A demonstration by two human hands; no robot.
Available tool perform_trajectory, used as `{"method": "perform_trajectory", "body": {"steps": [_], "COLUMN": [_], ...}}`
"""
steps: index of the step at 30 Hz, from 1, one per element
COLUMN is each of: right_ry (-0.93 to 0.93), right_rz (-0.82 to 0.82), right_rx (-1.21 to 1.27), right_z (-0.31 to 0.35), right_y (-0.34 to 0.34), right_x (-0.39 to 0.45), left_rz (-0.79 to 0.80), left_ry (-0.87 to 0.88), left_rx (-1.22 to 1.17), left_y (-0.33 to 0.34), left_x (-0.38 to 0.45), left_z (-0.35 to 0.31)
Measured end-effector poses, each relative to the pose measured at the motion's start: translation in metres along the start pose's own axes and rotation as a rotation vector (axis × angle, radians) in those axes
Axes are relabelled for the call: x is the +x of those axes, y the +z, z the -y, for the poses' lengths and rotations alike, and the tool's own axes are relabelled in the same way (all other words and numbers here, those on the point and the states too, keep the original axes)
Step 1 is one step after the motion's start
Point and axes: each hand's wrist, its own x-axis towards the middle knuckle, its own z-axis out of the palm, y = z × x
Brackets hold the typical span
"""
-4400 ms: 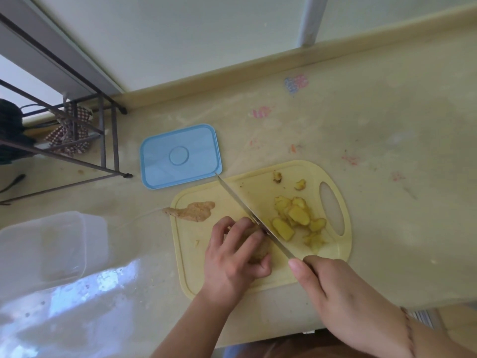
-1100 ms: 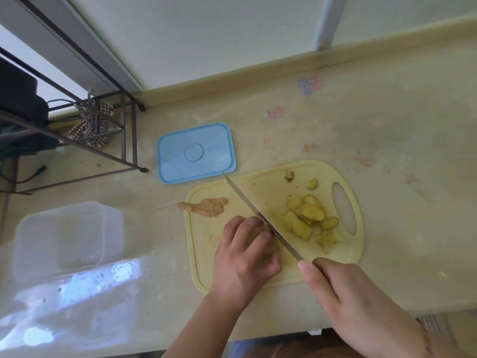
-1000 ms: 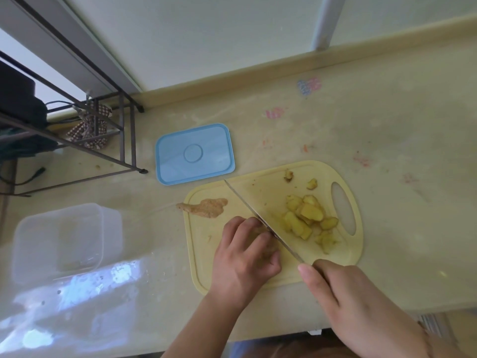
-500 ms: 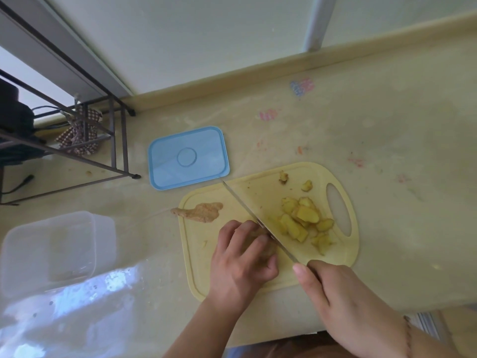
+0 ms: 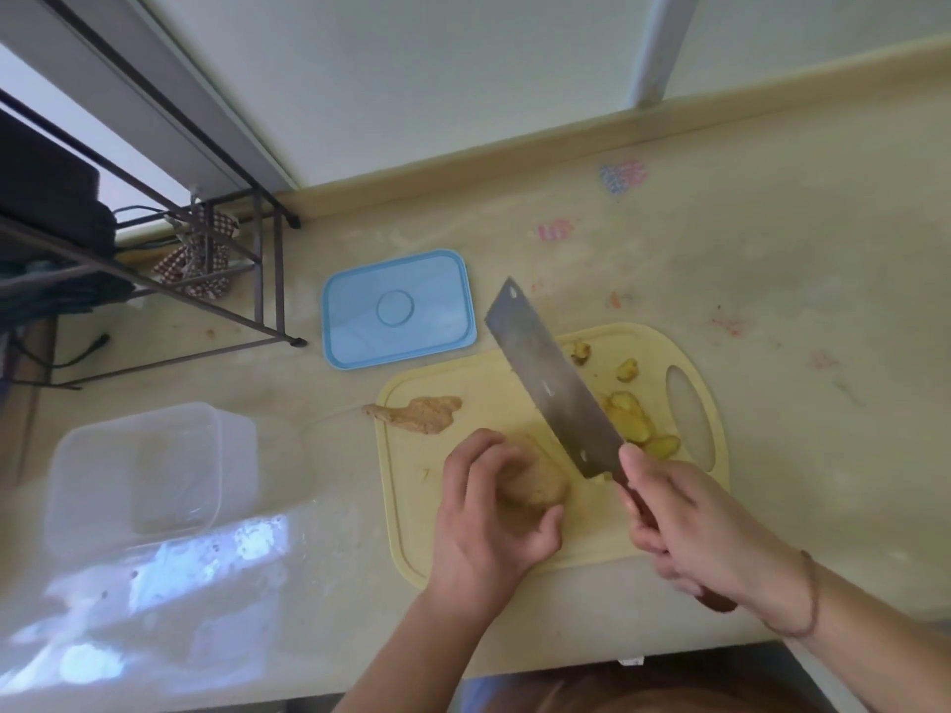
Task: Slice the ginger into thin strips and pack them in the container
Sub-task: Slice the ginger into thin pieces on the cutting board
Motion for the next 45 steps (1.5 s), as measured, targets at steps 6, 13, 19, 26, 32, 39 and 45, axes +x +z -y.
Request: {"method": "perform_trajectory", "body": {"steps": [6,13,19,26,32,39,45], "right_ry": [0.14,0.186,0.172,0.143,0.133,0.125,0.118], "right_rz": [0.134,0.306,0.311,0.225,0.141,0.102,0.04], "right_rx": [0.456,0.768,0.81,0.864,0.817,0.798,0.641], "right_z": [0.017,0.019,0.01,-0.002,-0.011,-0.018,-0.014], "right_y": [-0.015,-0.028,-0.034,-0.051,-0.061,-0.057,-0.055], "right_x": [-0.021,-0.025,-0.025,-0.029,-0.037,-0.044,-0.051], "left_rz": [-0.203,0.211,0.379,0.239,0.109,0.188,0.204], "left_ry": [-0.39,-1.115,-1.087,-1.061,-0.865,-0.545,-0.111], "left_rx": [-0.432,-1.272,-1.43,-1.053,-0.572,-0.222,0.161], "left_y": [-0.005,-0.011,-0.012,-0.008,-0.004,0.024,0.016], "left_x": [0.016,0.074,0.064,0.059,0.065,0.066,0.058], "left_z": [-0.049,-0.078,-0.069,-0.066,-0.07,-0.064,-0.045]}}
